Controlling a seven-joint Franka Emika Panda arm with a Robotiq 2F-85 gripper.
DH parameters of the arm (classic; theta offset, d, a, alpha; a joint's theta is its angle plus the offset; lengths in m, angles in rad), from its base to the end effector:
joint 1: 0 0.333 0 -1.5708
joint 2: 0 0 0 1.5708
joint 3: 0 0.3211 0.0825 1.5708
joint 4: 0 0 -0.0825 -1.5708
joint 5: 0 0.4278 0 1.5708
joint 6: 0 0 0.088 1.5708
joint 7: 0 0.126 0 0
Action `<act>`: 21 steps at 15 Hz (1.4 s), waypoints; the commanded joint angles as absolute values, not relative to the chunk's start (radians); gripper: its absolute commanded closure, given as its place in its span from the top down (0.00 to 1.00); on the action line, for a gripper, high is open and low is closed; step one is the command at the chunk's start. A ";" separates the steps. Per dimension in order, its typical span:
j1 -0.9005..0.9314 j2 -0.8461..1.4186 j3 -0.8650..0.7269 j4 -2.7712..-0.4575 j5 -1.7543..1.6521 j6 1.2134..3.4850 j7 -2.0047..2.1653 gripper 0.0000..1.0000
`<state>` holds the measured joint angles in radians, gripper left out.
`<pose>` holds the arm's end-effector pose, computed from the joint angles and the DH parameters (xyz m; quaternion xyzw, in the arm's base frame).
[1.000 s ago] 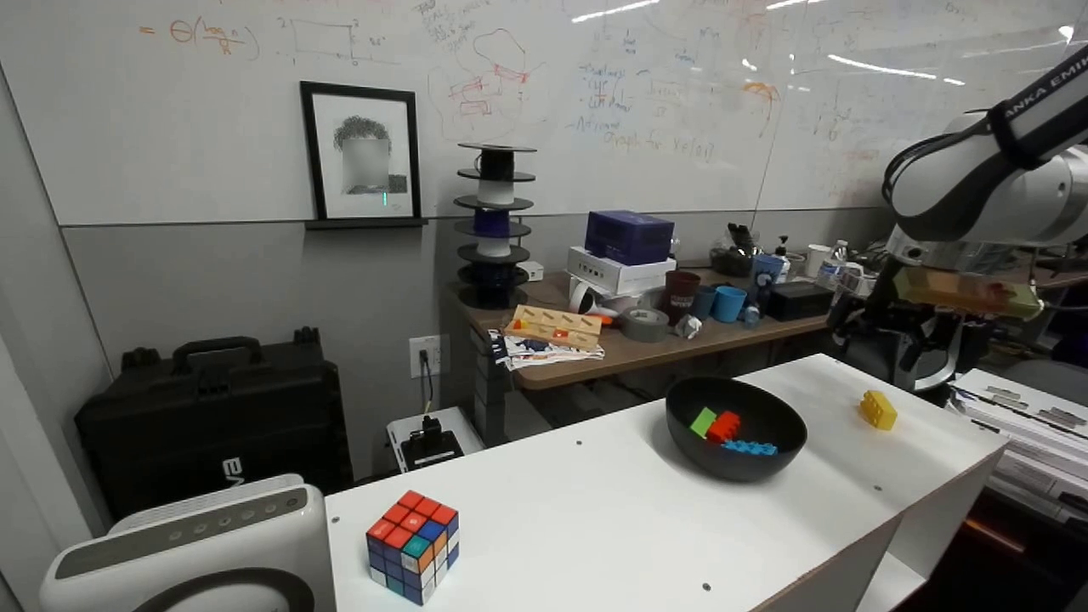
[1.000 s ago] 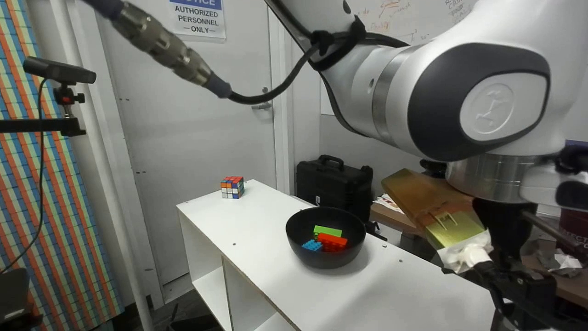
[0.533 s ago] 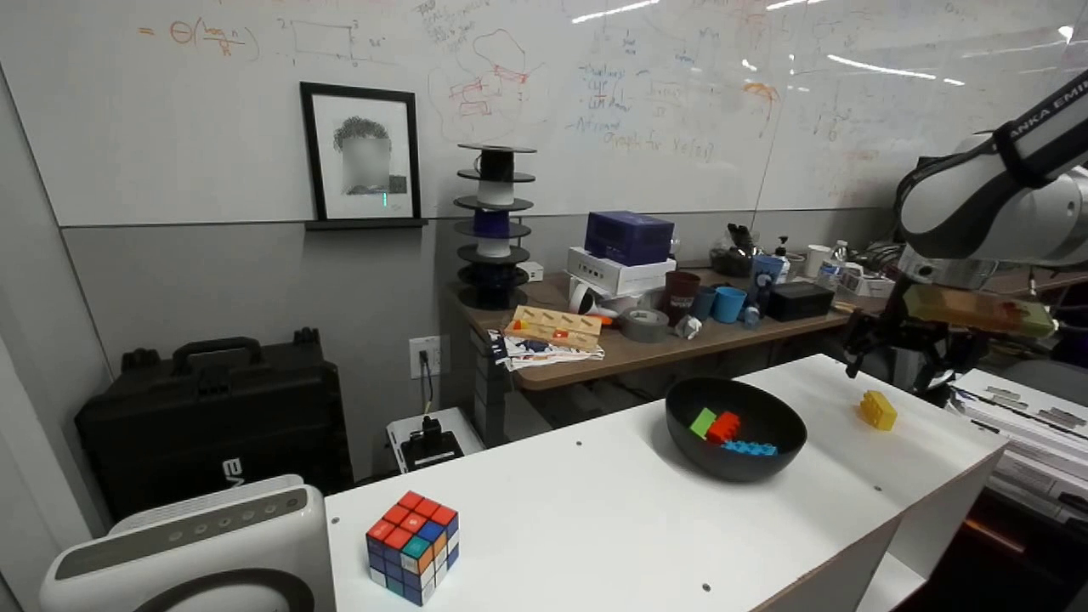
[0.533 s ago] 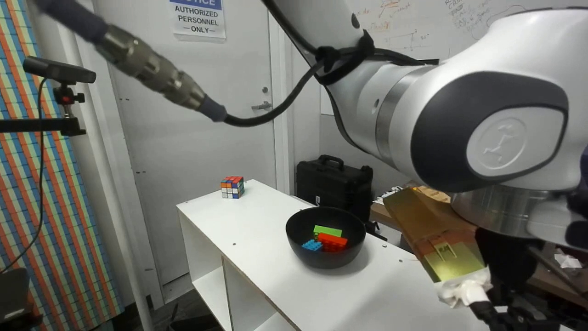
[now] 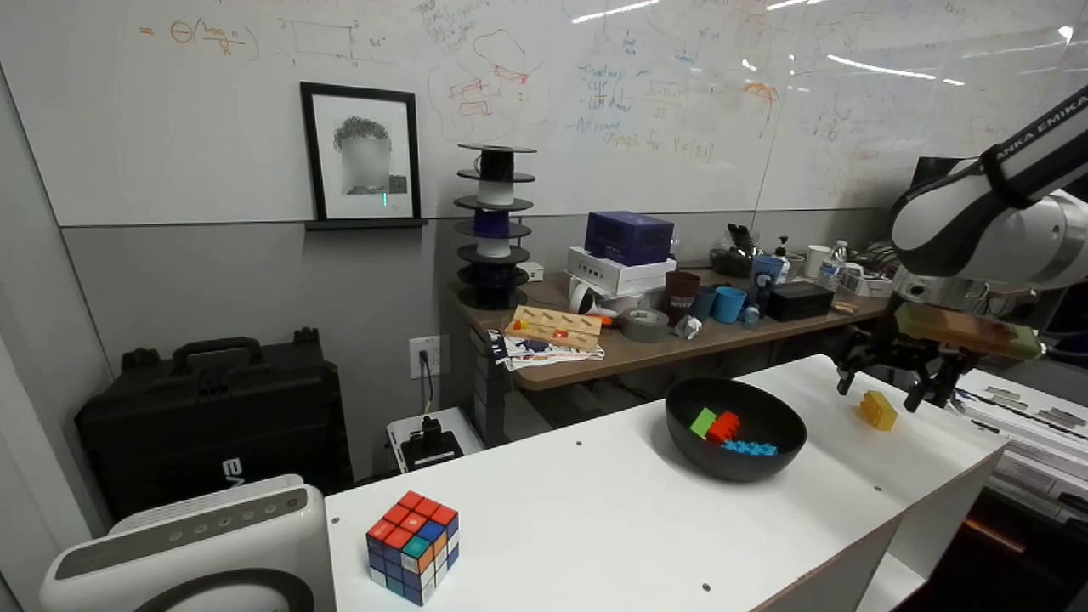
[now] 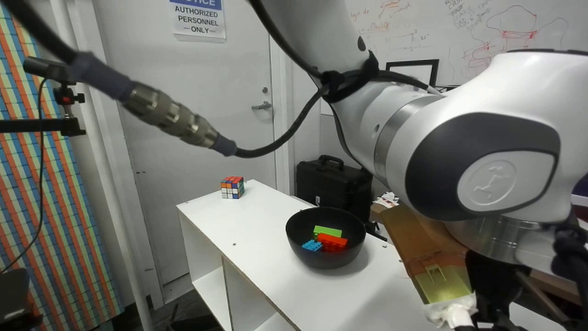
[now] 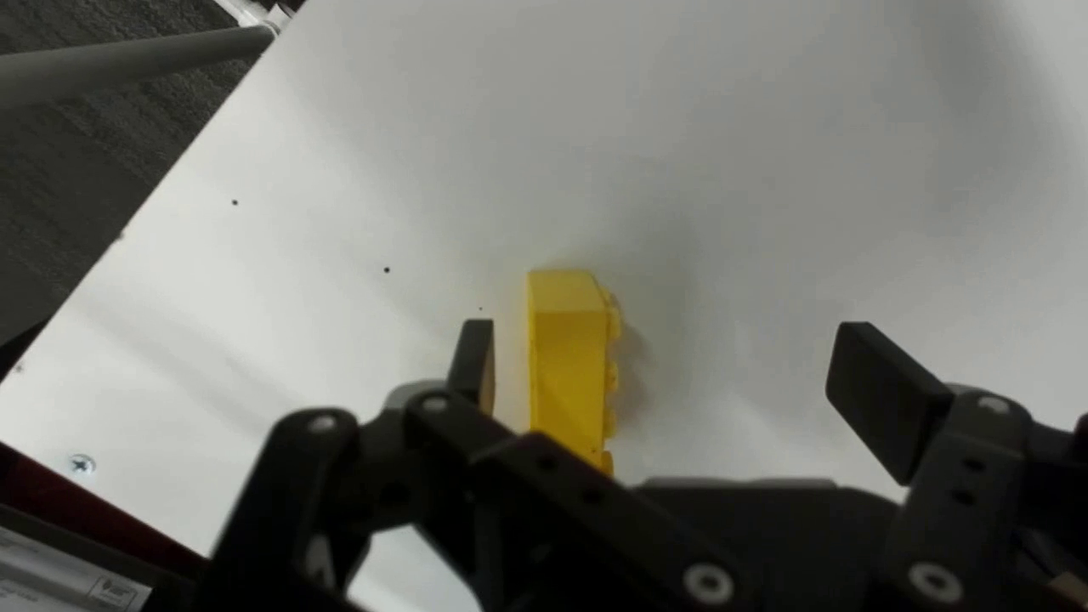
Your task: Pick up the blue, green, yellow and red objects and put them in the bowl
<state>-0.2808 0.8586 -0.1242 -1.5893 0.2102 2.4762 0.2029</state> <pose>0.6718 -0.2776 0.0846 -0.9344 0.3552 -0.0213 0.0177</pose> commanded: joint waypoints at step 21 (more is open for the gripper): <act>-0.144 0.872 -0.321 -1.617 0.004 2.490 0.296 0.07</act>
